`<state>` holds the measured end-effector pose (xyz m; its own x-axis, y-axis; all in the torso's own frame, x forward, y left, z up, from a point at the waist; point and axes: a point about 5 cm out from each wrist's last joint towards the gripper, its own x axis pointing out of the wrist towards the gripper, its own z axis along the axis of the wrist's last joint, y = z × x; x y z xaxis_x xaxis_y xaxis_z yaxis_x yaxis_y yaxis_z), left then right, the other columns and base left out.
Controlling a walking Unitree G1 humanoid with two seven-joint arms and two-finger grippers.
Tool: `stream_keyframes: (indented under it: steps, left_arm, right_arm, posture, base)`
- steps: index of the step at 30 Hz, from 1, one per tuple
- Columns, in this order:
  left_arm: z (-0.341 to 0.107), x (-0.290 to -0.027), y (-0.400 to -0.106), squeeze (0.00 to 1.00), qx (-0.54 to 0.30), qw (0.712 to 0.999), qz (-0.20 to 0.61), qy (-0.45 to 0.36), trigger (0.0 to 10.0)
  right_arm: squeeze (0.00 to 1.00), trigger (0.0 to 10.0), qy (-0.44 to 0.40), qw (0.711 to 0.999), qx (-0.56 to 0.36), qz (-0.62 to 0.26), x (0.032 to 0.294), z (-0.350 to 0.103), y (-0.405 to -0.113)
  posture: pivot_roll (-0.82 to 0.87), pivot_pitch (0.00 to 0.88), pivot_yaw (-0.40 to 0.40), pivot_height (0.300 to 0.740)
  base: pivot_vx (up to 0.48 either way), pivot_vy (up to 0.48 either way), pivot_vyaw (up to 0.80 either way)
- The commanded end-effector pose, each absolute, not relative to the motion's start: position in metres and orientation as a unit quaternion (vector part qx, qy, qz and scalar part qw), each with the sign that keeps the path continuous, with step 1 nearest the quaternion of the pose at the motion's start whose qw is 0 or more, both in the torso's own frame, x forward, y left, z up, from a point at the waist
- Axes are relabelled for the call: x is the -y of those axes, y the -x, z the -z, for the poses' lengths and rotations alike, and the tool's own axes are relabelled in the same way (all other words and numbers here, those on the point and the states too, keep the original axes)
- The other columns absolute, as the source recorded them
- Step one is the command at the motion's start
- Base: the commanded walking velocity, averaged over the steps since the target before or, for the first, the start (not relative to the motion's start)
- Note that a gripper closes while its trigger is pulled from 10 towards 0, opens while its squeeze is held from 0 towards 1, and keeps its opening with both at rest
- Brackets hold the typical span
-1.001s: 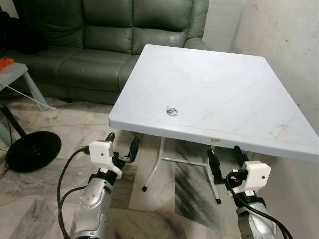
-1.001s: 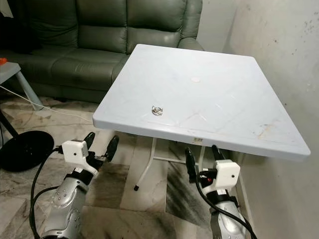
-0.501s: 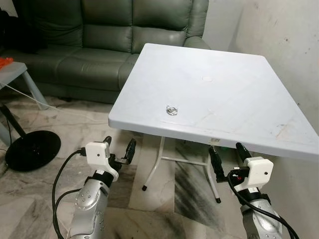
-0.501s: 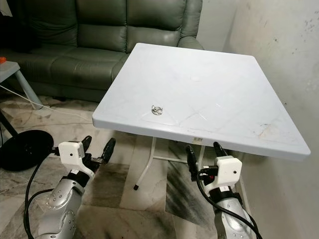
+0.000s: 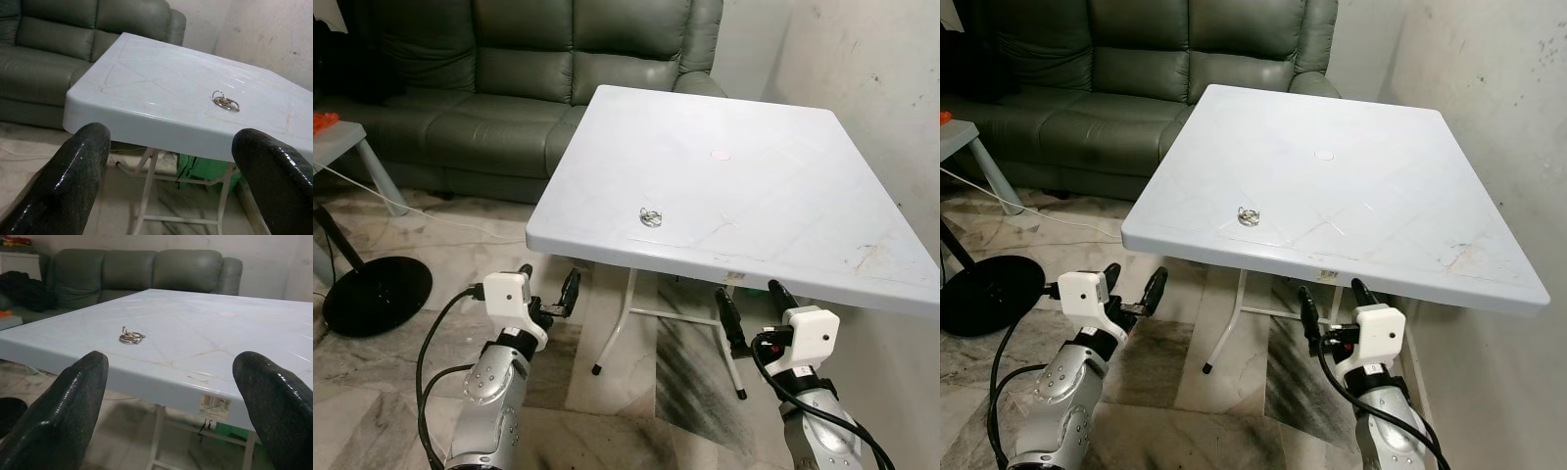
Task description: Hang keys on a hook
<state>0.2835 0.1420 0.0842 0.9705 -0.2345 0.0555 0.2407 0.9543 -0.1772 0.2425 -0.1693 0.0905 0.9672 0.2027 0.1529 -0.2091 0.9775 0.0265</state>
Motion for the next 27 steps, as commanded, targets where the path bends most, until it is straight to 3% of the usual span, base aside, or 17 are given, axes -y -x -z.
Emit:
stream_keyframes:
  steps: [1,12,27]
  left_arm:
    - [-0.0891,-0.1392,-0.2853,0.00,0.022,0.988,0.128,0.081,10.0]
    - [-0.0909,-0.1377,-0.2855,0.00,0.026,0.988,0.128,0.078,10.0]
    - [-0.0912,-0.1371,-0.2850,0.00,0.025,0.988,0.130,0.076,10.0]
  right_arm:
    - [0.00,10.0,-0.014,0.991,0.080,-0.106,0.1697,-0.0948,-0.2437]
    - [0.00,10.0,-0.011,0.990,0.082,-0.114,0.1676,-0.0953,-0.2444]
    - [0.00,10.0,-0.010,0.990,0.081,-0.118,0.1657,-0.0946,-0.2432]
  posture:
    - [0.02,0.000,-0.067,0.740]
    - [0.03,0.000,-0.066,0.740]
    - [0.03,0.000,-0.062,0.740]
  base:
    - [0.000,0.000,0.00]
    - [0.142,0.000,0.00]
    - [0.371,0.000,0.00]
